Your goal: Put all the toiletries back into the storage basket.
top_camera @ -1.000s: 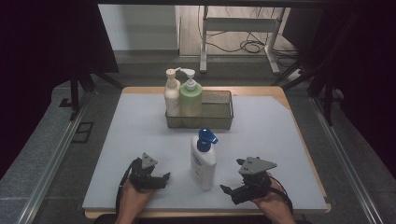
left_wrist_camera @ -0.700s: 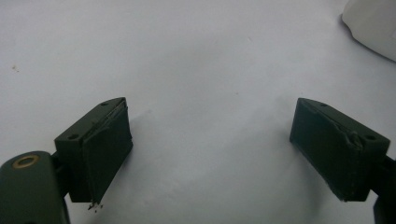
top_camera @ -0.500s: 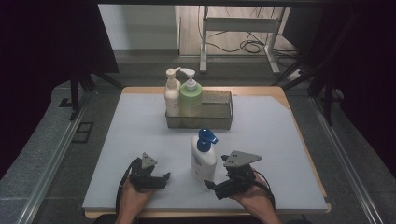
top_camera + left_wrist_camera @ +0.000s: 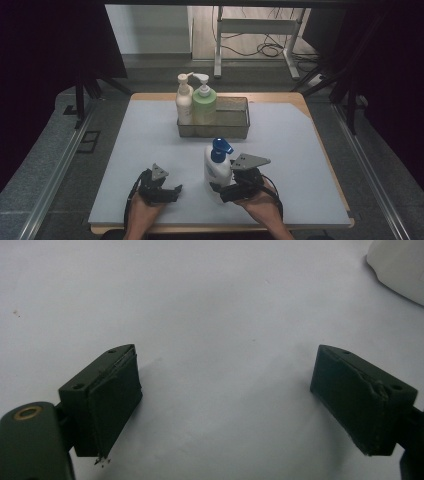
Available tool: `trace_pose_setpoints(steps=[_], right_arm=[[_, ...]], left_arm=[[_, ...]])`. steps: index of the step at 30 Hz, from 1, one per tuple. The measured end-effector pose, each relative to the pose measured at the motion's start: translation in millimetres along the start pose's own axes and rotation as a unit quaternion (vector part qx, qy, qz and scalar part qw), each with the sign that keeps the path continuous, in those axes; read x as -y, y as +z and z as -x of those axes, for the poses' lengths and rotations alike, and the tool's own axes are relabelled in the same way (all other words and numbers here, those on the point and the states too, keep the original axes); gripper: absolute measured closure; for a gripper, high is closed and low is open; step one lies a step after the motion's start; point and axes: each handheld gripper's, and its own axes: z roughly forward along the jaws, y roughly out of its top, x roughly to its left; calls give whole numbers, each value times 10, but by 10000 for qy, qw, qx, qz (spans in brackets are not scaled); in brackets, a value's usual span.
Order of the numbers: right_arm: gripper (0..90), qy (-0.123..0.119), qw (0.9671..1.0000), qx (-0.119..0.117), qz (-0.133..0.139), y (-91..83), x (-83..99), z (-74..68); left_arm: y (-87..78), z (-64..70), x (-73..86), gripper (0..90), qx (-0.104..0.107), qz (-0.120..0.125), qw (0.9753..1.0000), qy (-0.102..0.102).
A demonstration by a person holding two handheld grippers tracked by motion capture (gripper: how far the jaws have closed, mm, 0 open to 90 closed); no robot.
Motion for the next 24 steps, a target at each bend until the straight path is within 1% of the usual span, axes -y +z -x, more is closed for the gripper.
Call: trace_pose_setpoints(steps=[7, 11, 15, 17, 19, 23, 24], right_arm=[[130, 129, 9999, 18, 29, 28, -82, -6], [143, 101, 9999, 86, 6, 39, -116, -35], [187, 87, 9999, 144, -13, 62, -136, -43], [224, 59, 9999, 150, -18, 73, -146, -52], [267, -31, 9998, 173, -13, 77, -159, -67], [308, -217, 9993, 316, -53, 65, -179, -85], [313, -207, 9994, 283, -67, 59, -180, -72]], left_arm=[[0, 0, 1, 121, -1, 1, 10000, -2], [0, 0, 1, 121, -1, 2, 10000, -1], [0, 1, 2, 121, -3, 4, 10000, -3], [0, 1, 2, 121, -3, 4, 10000, -3], [0, 1, 2, 121, -4, 6, 10000, -4], [0, 1, 2, 121, -4, 6, 10000, -4], [0, 1, 2, 121, -4, 3, 10000, -2]])
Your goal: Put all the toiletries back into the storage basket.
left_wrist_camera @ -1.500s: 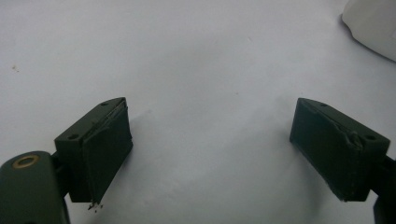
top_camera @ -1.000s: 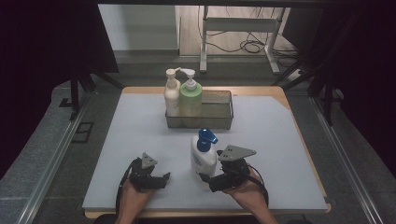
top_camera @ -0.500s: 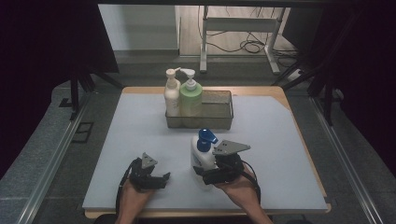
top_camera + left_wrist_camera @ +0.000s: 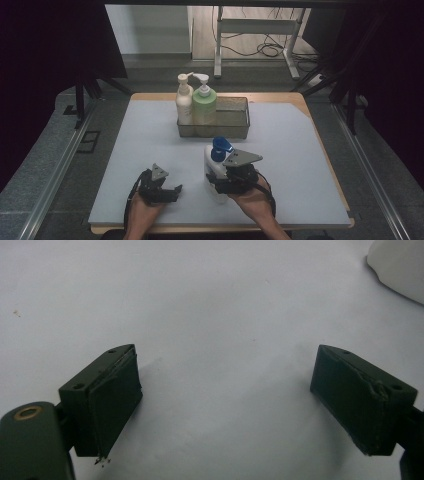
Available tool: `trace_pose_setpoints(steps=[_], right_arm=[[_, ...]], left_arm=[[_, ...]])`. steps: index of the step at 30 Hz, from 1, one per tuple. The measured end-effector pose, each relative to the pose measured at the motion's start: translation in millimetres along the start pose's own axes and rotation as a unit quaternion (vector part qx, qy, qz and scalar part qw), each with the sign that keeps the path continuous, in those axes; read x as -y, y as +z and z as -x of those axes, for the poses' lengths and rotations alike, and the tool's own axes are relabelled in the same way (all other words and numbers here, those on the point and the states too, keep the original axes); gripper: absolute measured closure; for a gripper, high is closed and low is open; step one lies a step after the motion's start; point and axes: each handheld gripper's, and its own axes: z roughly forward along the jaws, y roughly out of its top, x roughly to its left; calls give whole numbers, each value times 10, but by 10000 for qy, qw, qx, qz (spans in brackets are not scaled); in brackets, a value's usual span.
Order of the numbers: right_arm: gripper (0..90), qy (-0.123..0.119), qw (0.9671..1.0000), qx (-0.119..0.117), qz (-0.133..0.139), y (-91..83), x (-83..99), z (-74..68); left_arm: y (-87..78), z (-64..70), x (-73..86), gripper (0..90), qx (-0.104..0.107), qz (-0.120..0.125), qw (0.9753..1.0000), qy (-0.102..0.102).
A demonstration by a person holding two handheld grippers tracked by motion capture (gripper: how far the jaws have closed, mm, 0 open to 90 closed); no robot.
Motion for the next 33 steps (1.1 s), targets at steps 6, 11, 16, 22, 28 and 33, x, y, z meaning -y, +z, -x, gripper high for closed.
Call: trace_pose_setpoints(steps=[6, 11, 16, 22, 28, 33], right_arm=[[303, 48, 10000, -1, -18, -8, -10, 57], [333, -90, 9999, 31, -56, 44, -30, 26], [348, -155, 9998, -12, -102, 39, -40, 38], [357, -209, 9996, -121, -121, 35, -50, 79], [360, -308, 9994, -104, -94, 19, -106, 113], [361, -300, 9995, -86, -52, -2, -158, 186]], left_arm=[[0, 1, 0, 121, 0, 2, 10000, -1], [0, 0, 0, 121, 0, 1, 10000, -1], [1, 0, 0, 121, 3, 3, 10000, -1], [0, 0, 0, 121, 2, 0, 10000, 1], [0, 1, 1, 122, 0, 4, 10000, -5], [-1, -1, 2, 121, 3, 1, 10000, 5]])
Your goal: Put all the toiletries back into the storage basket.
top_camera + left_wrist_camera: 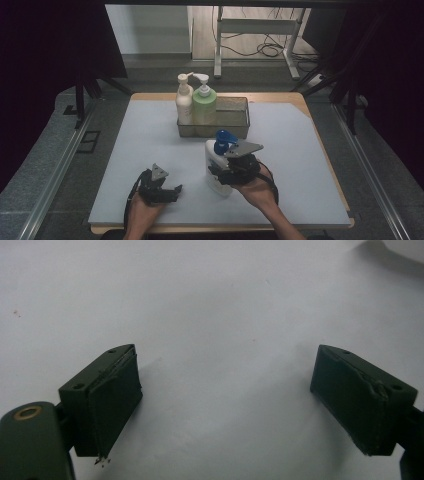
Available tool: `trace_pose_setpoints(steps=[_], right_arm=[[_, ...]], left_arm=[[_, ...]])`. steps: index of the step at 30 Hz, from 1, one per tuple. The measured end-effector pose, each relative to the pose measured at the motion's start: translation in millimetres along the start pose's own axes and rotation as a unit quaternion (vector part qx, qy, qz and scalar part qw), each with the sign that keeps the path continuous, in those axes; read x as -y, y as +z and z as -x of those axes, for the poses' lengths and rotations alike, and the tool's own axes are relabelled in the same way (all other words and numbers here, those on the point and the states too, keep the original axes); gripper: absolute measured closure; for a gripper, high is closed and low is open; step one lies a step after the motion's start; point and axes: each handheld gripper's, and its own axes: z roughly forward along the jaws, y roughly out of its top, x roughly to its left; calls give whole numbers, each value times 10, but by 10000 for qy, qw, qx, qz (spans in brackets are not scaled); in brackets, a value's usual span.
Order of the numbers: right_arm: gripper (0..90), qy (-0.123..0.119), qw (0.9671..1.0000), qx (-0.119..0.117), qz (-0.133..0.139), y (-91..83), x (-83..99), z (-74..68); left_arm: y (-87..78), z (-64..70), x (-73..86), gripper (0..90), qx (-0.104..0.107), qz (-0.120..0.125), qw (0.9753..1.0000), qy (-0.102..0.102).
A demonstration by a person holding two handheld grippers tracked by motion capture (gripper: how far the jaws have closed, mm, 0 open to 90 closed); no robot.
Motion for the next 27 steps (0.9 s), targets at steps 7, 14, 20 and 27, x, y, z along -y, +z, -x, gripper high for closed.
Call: trace_pose_setpoints(steps=[7, 14, 20, 27], right_arm=[[362, 102, 9999, 12, 41, -44, -43, 139], [363, 213, 9997, 51, 89, -121, -101, 305], [364, 278, 9994, 147, 163, -204, -183, 430], [365, 265, 9992, 263, 173, -224, -270, 532]], left_arm=[[1, 1, 0, 121, 2, 2, 10000, -8], [0, 1, 0, 121, 4, 1, 10000, -5], [0, 2, 0, 121, 4, 1, 10000, -8], [1, 1, 0, 121, 5, 5, 10000, -3]])
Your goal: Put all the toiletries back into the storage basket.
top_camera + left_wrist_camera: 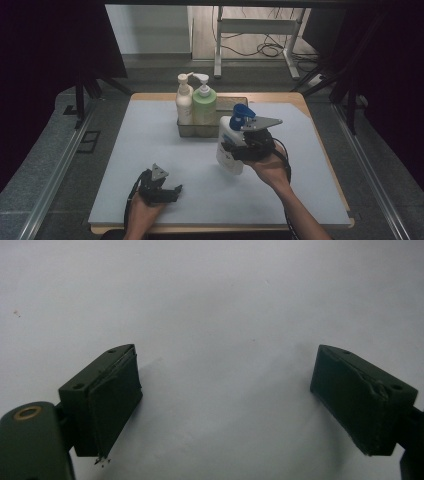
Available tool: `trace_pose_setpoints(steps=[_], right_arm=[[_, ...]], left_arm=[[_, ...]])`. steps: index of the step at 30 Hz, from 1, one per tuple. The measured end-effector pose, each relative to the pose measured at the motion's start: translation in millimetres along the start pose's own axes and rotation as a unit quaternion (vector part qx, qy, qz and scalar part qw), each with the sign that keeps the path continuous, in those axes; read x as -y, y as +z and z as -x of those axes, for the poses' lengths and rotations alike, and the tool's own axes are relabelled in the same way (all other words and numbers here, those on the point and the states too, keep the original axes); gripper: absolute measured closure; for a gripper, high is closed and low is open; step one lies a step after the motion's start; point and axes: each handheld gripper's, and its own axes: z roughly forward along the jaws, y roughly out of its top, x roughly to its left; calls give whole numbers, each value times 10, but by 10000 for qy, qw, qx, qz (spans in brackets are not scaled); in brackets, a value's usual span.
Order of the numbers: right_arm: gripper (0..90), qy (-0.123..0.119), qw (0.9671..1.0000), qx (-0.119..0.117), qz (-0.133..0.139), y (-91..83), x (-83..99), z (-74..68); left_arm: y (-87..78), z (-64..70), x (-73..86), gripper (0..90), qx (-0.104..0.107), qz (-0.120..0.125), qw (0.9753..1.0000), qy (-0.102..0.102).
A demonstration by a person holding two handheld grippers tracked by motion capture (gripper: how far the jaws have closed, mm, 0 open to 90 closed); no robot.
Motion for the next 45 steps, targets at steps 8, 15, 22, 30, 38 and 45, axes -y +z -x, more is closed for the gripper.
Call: trace_pose_setpoints(steps=[8, 15, 22, 30, 38, 45], right_arm=[[366, 36, 9999, 116, 60, 7, -103, 125], [367, 88, 9996, 256, 116, -10, -198, 229], [367, 128, 9991, 381, 147, 15, -285, 336], [368, 220, 9984, 479, 180, 90, -371, 450], [369, 174, 9979, 593, 172, 179, -481, 515], [369, 214, 9973, 686, 166, 241, -563, 597]], left_arm=[[1, 0, 0, 121, 0, 7, 10000, -2], [0, -2, 0, 121, -6, -2, 10000, 9], [0, -1, 1, 121, -6, 0, 10000, 8], [-1, -2, 1, 121, -6, -2, 10000, 12], [1, -1, 2, 121, -8, 2, 10000, 7], [1, -2, 2, 121, -7, 2, 10000, 7]])
